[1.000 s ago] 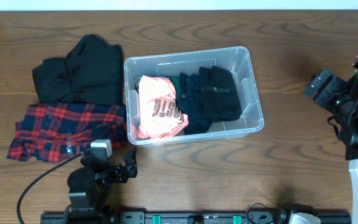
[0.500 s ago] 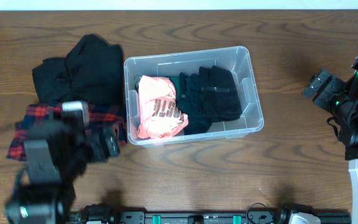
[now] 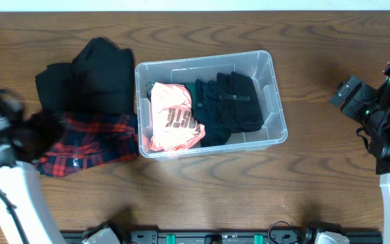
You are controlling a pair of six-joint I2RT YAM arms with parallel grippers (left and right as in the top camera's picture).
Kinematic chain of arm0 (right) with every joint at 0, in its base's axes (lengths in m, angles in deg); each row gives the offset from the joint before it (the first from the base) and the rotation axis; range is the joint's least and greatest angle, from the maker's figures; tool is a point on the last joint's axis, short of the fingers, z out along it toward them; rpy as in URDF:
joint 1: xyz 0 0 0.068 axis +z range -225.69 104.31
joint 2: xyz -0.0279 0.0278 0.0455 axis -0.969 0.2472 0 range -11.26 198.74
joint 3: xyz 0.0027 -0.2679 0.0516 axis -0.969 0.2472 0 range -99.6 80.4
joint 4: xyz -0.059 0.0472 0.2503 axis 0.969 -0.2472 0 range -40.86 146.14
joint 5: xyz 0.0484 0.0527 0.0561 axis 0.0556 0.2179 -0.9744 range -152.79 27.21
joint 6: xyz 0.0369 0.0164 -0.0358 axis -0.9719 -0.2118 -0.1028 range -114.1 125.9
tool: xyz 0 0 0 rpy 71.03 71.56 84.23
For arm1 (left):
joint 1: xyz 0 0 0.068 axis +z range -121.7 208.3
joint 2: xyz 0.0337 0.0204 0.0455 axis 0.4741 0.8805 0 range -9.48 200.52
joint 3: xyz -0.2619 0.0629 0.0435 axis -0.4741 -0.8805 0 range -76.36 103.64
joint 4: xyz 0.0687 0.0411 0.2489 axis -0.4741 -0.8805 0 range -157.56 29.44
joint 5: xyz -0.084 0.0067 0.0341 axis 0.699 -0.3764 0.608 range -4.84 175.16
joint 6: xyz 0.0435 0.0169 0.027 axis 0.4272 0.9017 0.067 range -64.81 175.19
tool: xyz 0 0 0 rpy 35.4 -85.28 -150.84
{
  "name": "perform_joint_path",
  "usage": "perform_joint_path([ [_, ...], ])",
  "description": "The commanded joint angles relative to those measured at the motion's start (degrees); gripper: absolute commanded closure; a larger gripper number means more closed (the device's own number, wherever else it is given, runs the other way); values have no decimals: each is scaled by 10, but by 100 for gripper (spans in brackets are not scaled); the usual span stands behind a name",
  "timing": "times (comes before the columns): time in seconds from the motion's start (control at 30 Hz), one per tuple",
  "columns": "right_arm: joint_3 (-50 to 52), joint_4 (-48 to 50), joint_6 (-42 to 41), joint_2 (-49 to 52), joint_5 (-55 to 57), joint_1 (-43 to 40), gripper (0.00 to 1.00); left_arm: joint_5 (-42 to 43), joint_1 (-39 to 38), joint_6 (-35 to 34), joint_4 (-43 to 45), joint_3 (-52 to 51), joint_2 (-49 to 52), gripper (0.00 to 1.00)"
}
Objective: Pack container
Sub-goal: 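Reach left gripper to the red plaid shirt and grasp it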
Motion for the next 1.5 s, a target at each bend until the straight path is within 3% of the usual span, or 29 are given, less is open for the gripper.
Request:
perform_joint_path([
  [0.0,-1,1,5,0,-2,-3,1,67,95,-16,-2,9,42,2],
  [0.27,-1,1,5,0,-2,-3,1,216,234,15,35,5,202,2],
  [0.4,-1,1,5,0,-2,-3,1,265,267,73,62,5,276,2],
  [0.7,-1,1,5,0,-2,-3,1,320,258,136,126,5,408,2],
  [1.1,-1,1,5,0,-2,-3,1,270,211,147,166,5,497,0],
  [1.2,-1,1,5,0,-2,-3,1,270,197,147,167,5,511,22],
  [1.3,-1,1,5,0,-2,-3,1,271,191,146,164,5,511,69],
  [1.4,-1,1,5,0,-2,-3,1,273,192,146,151,5,506,89],
  [1.47,-1,1,5,0,-2,-3,1,273,192,135,143,5,493,93],
])
